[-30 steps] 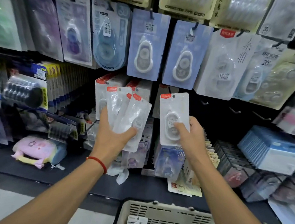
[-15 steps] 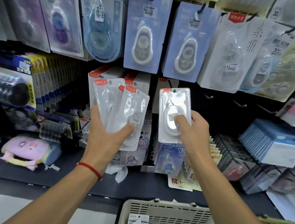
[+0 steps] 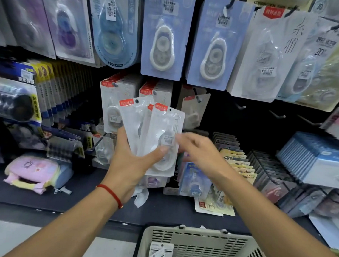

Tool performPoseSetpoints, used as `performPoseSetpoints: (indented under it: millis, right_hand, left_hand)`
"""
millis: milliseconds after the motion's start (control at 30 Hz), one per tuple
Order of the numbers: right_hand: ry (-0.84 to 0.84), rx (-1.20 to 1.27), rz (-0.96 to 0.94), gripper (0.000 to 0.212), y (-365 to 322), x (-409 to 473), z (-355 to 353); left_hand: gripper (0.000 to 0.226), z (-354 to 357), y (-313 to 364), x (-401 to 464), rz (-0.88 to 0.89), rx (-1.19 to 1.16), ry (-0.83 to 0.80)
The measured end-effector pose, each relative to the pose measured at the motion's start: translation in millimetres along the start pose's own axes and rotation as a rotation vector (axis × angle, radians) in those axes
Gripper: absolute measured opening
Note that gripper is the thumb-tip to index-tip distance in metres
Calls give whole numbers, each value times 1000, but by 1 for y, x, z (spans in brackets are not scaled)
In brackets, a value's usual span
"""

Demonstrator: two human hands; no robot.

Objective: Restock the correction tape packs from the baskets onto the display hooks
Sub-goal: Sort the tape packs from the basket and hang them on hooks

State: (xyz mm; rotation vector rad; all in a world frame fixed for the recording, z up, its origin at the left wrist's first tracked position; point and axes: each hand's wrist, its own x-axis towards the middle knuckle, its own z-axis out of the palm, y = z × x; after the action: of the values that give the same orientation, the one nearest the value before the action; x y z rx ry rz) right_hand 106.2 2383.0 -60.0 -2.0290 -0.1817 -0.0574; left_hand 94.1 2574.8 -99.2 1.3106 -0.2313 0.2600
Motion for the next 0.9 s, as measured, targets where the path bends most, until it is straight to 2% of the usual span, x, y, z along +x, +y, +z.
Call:
performPoseSetpoints:
  millis: [100, 200, 367, 667, 800, 900]
  right_hand:
    - [39, 33, -72, 31, 2, -14, 8]
    - [141, 141, -61, 32, 5, -19, 5]
    - [337, 241, -65, 35, 9, -11, -13]
    - [402, 260, -128, 35, 12, 2, -24]
    - [433, 136, -75, 28, 14, 16, -23]
    - [418, -196, 52, 52, 17, 26, -24]
  left_hand:
    - [95, 7, 0, -1, -45, -86, -46]
    - [83, 6, -1, 1, -91, -152, -48]
    - [74, -5, -3, 6, -34, -57, 29]
    - [65, -13, -3, 9, 61, 48, 77]
    - [66, -11, -1, 8, 59, 85, 74]
    - [68, -7, 1, 5, 43, 95, 45]
